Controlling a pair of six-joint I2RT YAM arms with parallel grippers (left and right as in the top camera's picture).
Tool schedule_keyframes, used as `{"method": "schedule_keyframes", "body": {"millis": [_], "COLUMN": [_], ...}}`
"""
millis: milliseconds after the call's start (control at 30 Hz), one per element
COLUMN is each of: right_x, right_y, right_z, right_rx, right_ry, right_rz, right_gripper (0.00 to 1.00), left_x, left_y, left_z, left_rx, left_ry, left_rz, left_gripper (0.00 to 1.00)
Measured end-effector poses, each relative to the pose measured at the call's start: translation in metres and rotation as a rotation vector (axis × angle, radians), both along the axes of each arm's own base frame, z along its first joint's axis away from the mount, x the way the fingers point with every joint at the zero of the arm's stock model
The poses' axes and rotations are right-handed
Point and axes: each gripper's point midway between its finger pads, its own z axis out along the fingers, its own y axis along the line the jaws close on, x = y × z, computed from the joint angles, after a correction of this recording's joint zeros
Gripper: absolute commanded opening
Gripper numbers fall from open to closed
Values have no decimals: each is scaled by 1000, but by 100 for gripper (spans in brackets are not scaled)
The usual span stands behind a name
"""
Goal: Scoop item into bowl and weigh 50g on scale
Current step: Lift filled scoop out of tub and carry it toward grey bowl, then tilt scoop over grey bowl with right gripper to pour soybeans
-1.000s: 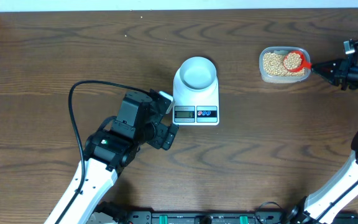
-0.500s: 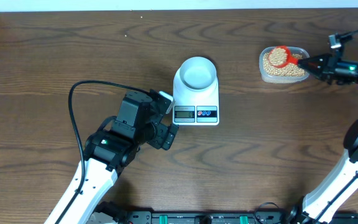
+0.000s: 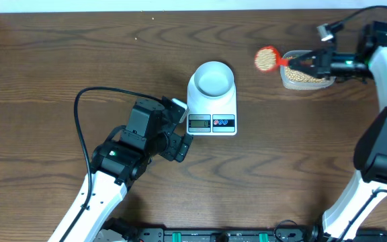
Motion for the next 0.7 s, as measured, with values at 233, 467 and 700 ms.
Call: {"method": "schedule_keyframes", "body": {"millis": [233, 467, 700], "right_x": [-12, -9, -5], "right_y": [57, 89, 106], "right_z": [-3, -14, -25], "right_rx": [-23, -104, -179], "right_ry": [-18, -58, -65], "right_rz": [135, 191, 199], "right_gripper": [1, 1, 1], "left_x": [0, 0, 0], "left_y": [0, 0, 0], "left_z": [0, 0, 0], "left_rx": [0, 0, 0], "left_ry": [0, 0, 0], "left_rz": [-1, 0, 0], "left_gripper": [89, 89, 89]}}
